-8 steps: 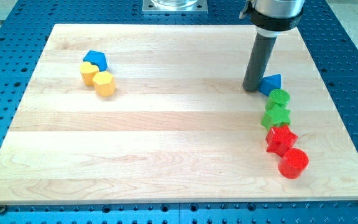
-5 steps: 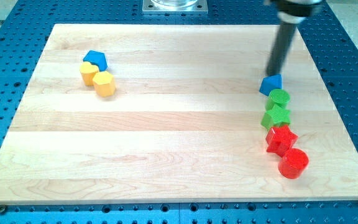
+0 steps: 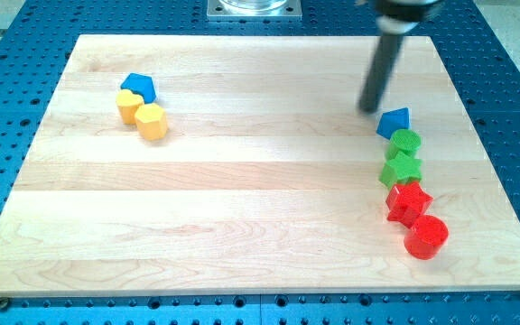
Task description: Push the hexagon towards the blue triangle
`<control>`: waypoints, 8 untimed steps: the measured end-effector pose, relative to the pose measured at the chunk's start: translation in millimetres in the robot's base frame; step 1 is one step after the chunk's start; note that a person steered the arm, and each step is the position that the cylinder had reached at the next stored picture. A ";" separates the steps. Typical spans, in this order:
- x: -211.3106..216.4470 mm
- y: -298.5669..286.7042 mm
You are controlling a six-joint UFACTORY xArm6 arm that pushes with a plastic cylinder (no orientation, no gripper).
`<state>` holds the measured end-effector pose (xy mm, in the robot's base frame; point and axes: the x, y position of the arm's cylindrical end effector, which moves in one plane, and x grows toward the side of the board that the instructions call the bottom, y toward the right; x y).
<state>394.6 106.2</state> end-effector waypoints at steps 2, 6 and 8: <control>73.1 -306.4; 23.0 -234.2; -39.8 -247.7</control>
<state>354.7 -141.6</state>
